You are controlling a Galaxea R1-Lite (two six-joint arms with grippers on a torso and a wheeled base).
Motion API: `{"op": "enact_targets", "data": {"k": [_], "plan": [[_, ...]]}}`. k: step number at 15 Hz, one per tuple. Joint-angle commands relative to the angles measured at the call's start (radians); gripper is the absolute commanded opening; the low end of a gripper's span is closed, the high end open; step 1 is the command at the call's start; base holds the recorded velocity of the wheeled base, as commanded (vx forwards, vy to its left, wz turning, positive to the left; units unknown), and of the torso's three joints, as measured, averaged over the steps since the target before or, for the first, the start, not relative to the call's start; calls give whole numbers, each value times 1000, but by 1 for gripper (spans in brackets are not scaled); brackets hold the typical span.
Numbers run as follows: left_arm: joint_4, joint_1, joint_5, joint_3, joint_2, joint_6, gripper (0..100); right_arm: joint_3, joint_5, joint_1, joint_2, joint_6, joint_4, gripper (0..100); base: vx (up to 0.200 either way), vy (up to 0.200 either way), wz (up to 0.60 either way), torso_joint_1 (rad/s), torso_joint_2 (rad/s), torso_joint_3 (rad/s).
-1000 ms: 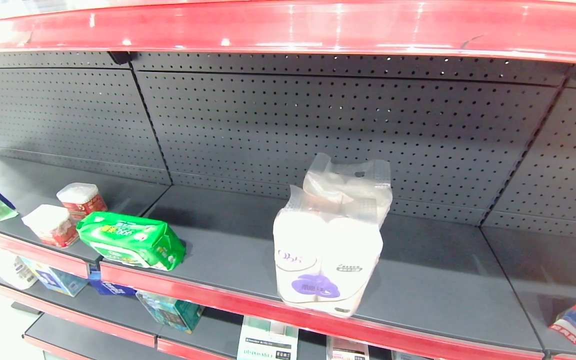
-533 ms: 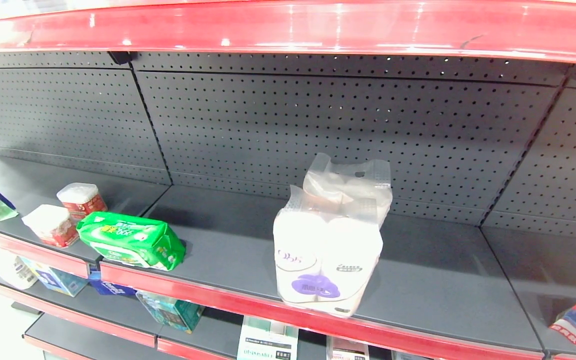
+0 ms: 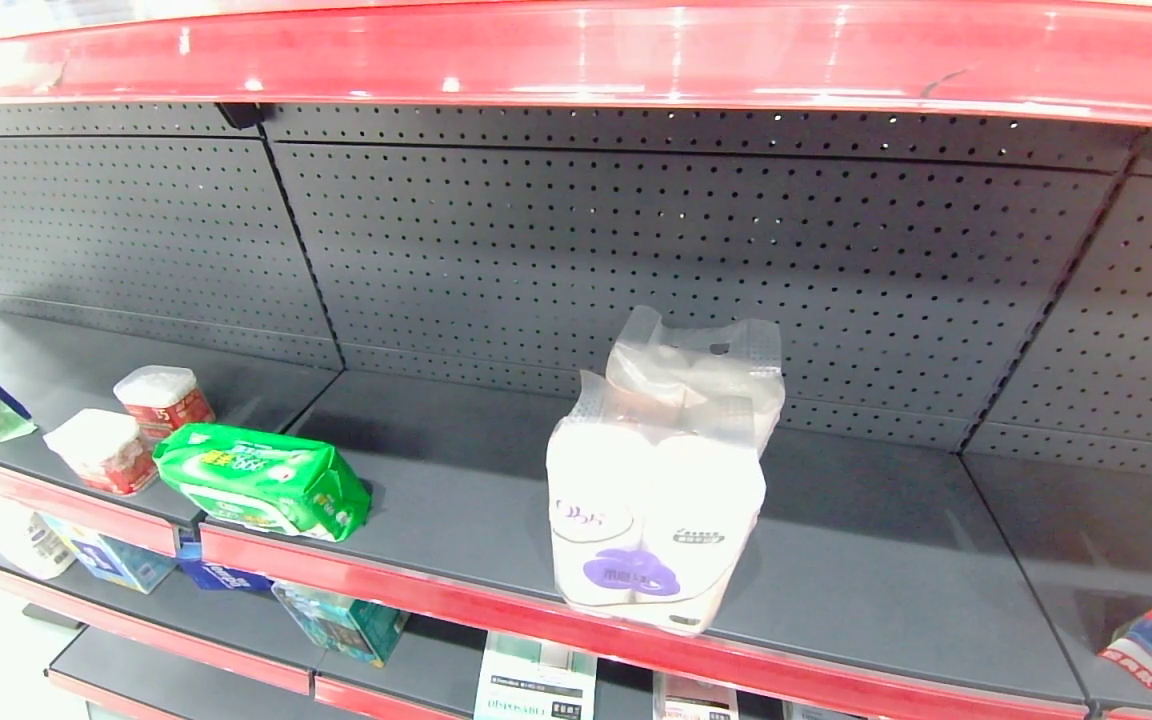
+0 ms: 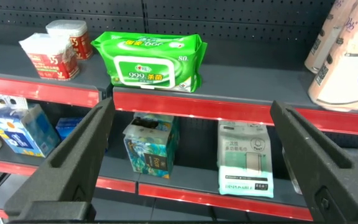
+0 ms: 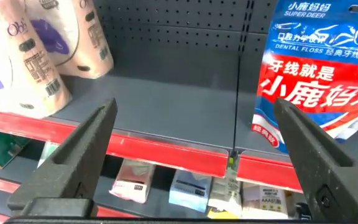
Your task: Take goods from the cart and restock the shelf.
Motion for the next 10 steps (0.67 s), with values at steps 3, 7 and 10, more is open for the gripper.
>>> {"op": "enact_targets", "data": {"k": [3,7,10], "plan": [[0,0,0,0,0,0,100,0,0,1,2,0,0,100,0,0,-200,1,2,1],[0,0,0,0,1,0,100,0,4,1,2,2,0,100,0,0,-600,7,5,1],[0,0,0,0,0,0,100,0,4,1,2,2,0,100,0,0,-600,7,7,2]]}}
